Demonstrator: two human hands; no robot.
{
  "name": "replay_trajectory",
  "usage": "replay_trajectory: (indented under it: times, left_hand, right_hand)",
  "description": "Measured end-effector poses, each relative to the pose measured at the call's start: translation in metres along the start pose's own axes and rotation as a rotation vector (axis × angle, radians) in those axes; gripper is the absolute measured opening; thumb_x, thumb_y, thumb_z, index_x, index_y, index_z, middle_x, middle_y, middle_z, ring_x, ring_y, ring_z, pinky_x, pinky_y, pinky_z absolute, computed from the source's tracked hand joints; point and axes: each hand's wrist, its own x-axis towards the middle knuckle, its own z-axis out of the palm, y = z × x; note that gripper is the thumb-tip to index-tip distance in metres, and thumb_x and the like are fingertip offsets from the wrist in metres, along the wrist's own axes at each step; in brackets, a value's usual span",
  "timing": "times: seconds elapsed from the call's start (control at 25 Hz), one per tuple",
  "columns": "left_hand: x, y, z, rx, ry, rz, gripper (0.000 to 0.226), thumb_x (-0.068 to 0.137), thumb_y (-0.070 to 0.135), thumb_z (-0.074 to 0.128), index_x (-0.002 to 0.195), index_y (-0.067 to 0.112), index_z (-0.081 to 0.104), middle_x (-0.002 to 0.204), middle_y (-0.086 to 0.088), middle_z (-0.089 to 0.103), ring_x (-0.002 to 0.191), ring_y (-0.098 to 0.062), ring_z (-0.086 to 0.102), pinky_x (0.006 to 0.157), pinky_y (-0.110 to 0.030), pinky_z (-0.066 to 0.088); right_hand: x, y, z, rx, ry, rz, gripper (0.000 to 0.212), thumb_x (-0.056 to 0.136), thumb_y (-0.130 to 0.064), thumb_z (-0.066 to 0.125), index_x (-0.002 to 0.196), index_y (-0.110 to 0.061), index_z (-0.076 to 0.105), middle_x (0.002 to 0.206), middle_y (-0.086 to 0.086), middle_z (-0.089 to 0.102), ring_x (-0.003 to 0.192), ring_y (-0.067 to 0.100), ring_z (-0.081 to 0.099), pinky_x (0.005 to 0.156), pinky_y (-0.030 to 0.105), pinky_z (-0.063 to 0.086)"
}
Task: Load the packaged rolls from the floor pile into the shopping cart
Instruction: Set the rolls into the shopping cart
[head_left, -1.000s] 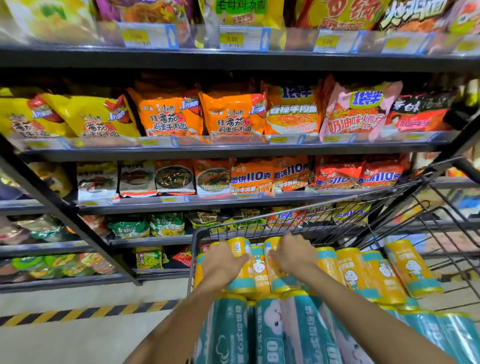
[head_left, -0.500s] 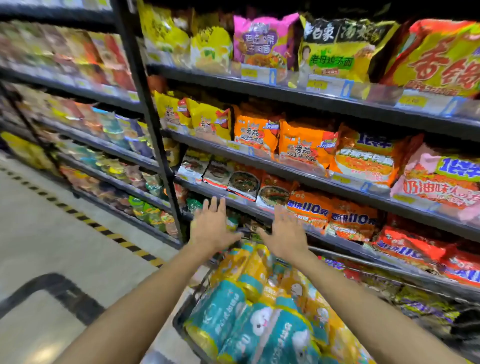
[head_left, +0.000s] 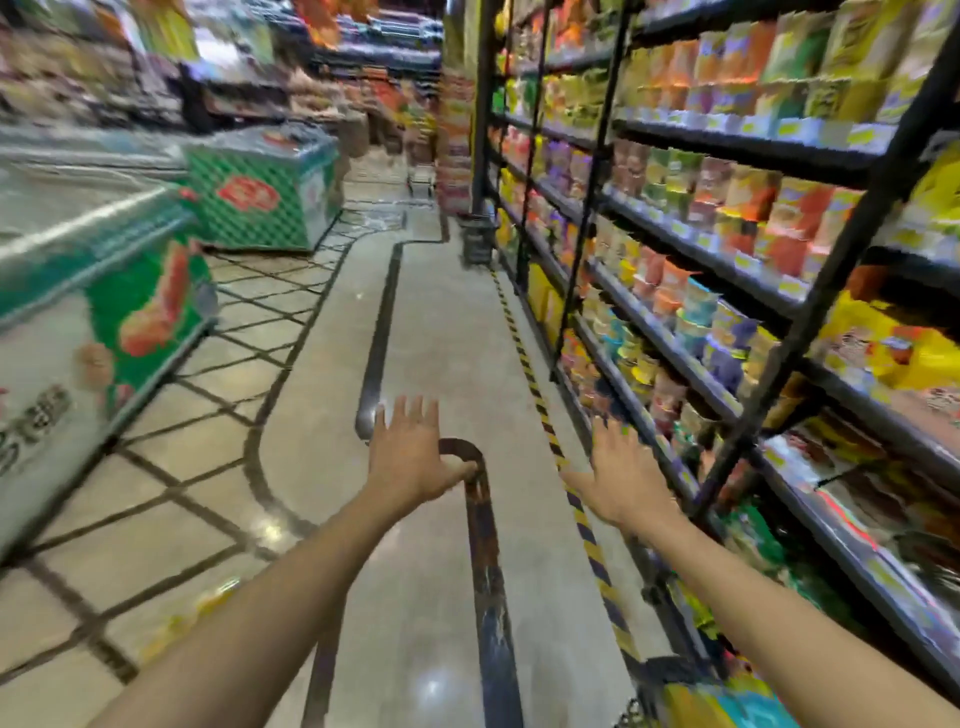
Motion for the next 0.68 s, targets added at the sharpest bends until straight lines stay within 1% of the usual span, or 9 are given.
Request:
replay_trajectory:
  times: [0.12,0.24,0.32,0.4,0.48,0.6,0.68]
  left_hand:
    - [-0.031,-0.114,-0.003,0.038,0.010,-0.263,0.103,0.077,0.074,0.049,0.151,0.015,0.010,0.159,-0.008,0.012,0.146,-0.027,0.007,0.118,-0.044,0.005]
    - [-0.067,-0.214,-0.011,0.044,0.020,-0.412,0.100,0.075,0.071,0.054,0.148,0.013,0.020,0.155,-0.010,0.024,0.143,-0.029,0.019,0.116,-0.044,0.017]
    - [-0.093,-0.273,-0.016,0.036,0.031,-0.508,0.098,0.075,0.071,0.055,0.147,0.012,0.023,0.152,-0.010,0.028,0.141,-0.028,0.023,0.114,-0.043,0.022]
    - [-0.116,-0.320,-0.019,0.040,0.009,-0.598,0.100,0.078,0.069,0.054,0.149,0.009,0.018,0.154,-0.011,0.023,0.142,-0.027,0.020,0.114,-0.041,0.019]
    - [-0.129,-0.357,-0.018,0.044,0.001,-0.669,0.101,0.079,0.067,0.053,0.150,0.008,0.013,0.156,-0.012,0.019,0.144,-0.027,0.017,0.115,-0.039,0.017]
    - [-0.129,-0.394,-0.014,0.004,0.003,-0.744,0.103,0.080,0.068,0.052,0.151,0.008,0.010,0.158,-0.011,0.014,0.145,-0.028,0.012,0.116,-0.040,0.015]
    - [-0.118,-0.412,-0.008,0.001,0.016,-0.774,0.102,0.080,0.069,0.051,0.151,0.007,0.010,0.158,-0.010,0.013,0.145,-0.027,0.012,0.116,-0.039,0.016]
  right_hand:
    - [0.025,-0.108,0.014,0.049,-0.052,-0.162,0.077,0.093,-0.054,0.044,0.149,-0.006,0.021,0.151,0.013,0.031,0.139,0.033,0.028,0.113,0.043,0.026]
    - [0.034,-0.211,0.032,0.066,-0.060,-0.342,0.071,0.092,-0.055,0.045,0.141,-0.007,0.031,0.142,0.013,0.041,0.129,0.034,0.040,0.104,0.043,0.036]
    - [0.032,-0.280,0.045,0.121,-0.079,-0.464,0.071,0.091,-0.054,0.049,0.144,-0.011,0.028,0.142,0.010,0.041,0.129,0.031,0.041,0.106,0.043,0.037]
    - [0.027,-0.341,0.057,0.165,-0.099,-0.579,0.075,0.091,-0.054,0.050,0.147,-0.013,0.023,0.146,0.009,0.037,0.132,0.029,0.039,0.109,0.042,0.036]
    - [0.026,-0.390,0.067,0.172,-0.130,-0.669,0.077,0.093,-0.051,0.049,0.150,-0.012,0.015,0.152,0.009,0.028,0.138,0.029,0.032,0.113,0.043,0.032]
    - [0.037,-0.441,0.082,0.145,-0.181,-0.741,0.079,0.095,-0.049,0.046,0.153,-0.013,0.006,0.159,0.007,0.012,0.145,0.030,0.016,0.117,0.044,0.022]
    - [0.053,-0.468,0.094,0.130,-0.194,-0.783,0.079,0.096,-0.049,0.045,0.153,-0.013,0.004,0.160,0.007,0.008,0.147,0.029,0.011,0.118,0.043,0.017]
